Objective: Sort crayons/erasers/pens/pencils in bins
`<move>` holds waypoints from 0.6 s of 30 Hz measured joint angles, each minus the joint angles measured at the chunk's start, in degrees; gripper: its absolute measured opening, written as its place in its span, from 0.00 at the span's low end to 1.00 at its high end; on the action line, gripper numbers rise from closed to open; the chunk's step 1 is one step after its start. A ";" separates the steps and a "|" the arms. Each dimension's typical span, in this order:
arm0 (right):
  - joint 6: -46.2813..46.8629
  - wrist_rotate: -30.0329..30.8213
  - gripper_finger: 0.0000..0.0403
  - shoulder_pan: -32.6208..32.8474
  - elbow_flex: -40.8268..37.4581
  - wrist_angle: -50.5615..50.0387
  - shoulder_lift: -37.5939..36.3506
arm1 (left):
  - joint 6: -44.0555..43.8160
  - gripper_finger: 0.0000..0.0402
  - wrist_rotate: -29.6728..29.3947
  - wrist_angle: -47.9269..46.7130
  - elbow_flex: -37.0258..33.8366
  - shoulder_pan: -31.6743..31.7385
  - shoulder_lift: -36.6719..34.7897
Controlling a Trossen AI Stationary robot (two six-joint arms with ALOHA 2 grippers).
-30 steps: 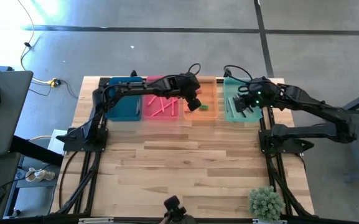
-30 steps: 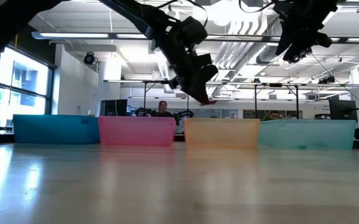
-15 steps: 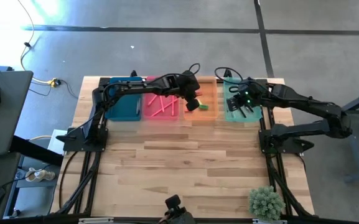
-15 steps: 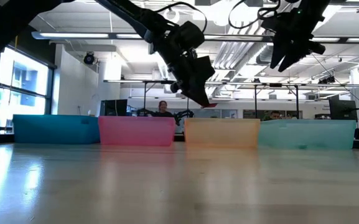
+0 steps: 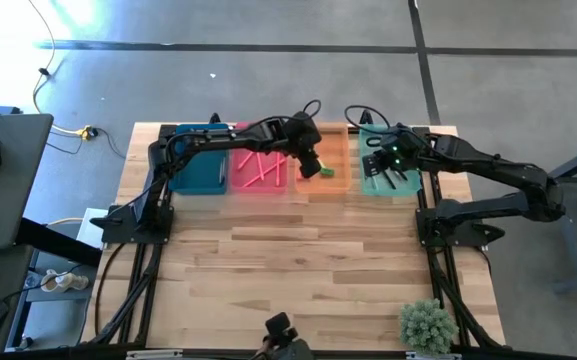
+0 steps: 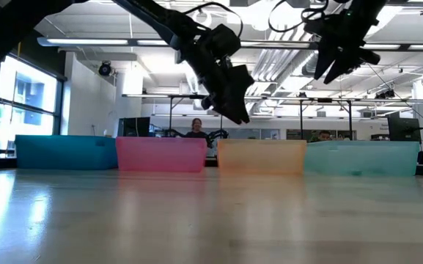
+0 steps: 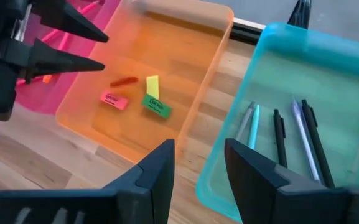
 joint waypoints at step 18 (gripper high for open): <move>-7.30 0.02 0.33 0.02 0.00 2.12 0.00 | 1.58 0.53 6.99 -9.47 9.60 2.27 -7.50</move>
